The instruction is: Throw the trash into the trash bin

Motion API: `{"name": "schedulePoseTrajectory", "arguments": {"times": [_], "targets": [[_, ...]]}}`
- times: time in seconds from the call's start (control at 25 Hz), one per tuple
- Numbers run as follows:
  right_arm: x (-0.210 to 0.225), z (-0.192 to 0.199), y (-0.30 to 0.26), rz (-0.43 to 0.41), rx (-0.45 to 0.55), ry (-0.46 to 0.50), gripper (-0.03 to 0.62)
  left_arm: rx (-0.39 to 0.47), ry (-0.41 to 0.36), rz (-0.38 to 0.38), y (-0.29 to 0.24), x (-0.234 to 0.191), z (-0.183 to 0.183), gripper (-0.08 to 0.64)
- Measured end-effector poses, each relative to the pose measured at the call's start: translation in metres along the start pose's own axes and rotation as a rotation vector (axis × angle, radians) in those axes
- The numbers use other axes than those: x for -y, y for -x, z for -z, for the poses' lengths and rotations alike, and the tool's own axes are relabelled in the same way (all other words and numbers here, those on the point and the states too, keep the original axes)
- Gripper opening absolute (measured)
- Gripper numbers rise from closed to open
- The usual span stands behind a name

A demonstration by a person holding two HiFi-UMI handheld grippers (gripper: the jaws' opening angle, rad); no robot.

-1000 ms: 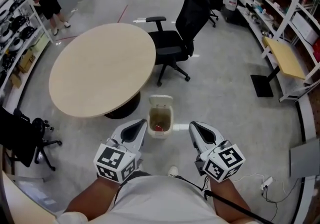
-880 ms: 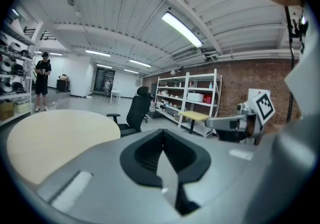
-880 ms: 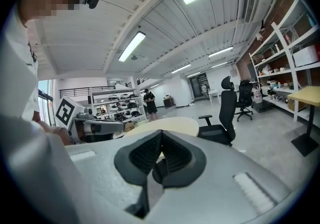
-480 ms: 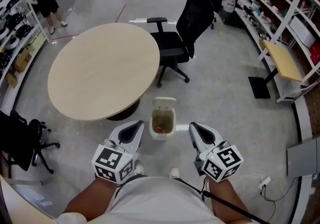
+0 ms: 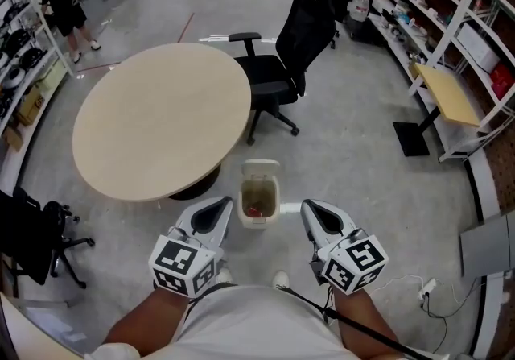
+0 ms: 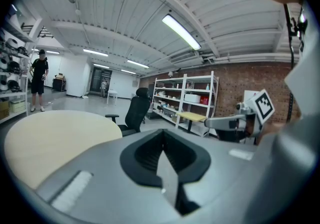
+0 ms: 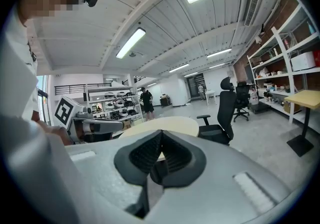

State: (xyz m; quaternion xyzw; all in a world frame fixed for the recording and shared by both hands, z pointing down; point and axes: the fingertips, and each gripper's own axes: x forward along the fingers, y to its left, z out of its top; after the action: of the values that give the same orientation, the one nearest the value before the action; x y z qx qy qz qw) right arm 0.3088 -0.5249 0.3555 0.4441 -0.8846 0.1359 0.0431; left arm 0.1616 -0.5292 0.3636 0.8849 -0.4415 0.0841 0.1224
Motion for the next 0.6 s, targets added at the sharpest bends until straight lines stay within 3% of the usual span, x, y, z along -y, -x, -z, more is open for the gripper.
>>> {"name": "schedulePoseTrajectory", "arguments": {"times": [0.6], "targets": [[0.000, 0.004, 0.006, -0.011, -0.012, 0.014, 0.002, -0.021, -0.030, 0.018, -0.002, 0.011, 0.004, 0.008]]}}
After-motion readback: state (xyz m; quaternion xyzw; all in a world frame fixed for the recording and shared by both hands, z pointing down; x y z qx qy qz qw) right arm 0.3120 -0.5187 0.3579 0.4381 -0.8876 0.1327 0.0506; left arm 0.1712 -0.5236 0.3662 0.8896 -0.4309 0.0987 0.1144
